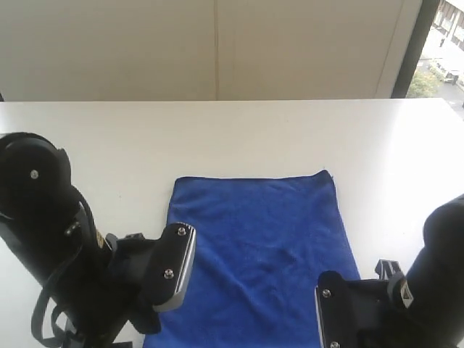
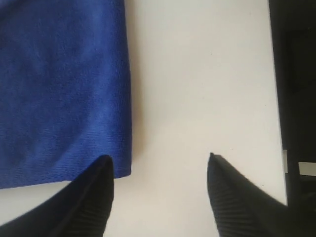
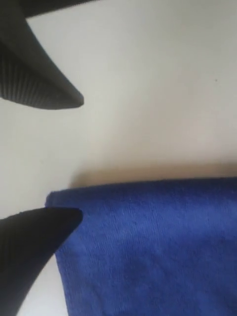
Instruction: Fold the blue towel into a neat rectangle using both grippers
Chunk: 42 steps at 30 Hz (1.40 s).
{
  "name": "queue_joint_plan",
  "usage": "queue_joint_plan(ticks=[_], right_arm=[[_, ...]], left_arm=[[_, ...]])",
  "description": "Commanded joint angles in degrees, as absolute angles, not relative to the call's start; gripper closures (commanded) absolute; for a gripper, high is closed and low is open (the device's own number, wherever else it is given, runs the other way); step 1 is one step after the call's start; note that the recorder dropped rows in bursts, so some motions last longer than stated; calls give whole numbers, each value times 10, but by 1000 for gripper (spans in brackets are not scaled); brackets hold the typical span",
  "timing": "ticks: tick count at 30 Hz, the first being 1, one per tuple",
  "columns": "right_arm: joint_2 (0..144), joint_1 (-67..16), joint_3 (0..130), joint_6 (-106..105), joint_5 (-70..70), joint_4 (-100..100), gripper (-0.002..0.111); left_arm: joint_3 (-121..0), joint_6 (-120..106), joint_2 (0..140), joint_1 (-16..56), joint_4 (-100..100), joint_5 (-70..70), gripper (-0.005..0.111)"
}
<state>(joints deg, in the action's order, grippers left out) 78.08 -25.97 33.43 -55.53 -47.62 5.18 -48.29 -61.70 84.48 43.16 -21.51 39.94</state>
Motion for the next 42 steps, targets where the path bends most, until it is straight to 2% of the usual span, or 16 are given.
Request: queue_joint_plan(ticks=[1, 9, 31, 37, 40, 42], right_arm=[[778, -262, 326, -568, -422, 39, 52], [790, -262, 326, -550, -413, -13, 52], [854, -262, 306, -553, -371, -21, 53], [854, -262, 306, -553, -370, -21, 68], [854, -262, 306, -553, -370, -21, 78], [854, -262, 306, -553, -370, -21, 80]], left_arm=[[-458, -616, 860, 435, -218, 381, 45], [-438, -619, 877, 436, -230, 306, 45], [-434, -667, 934, 436, -239, 275, 45], [-434, -667, 950, 436, -239, 265, 45], [-434, -667, 960, 436, -239, 261, 51], [-434, -667, 964, 436, -239, 258, 52]])
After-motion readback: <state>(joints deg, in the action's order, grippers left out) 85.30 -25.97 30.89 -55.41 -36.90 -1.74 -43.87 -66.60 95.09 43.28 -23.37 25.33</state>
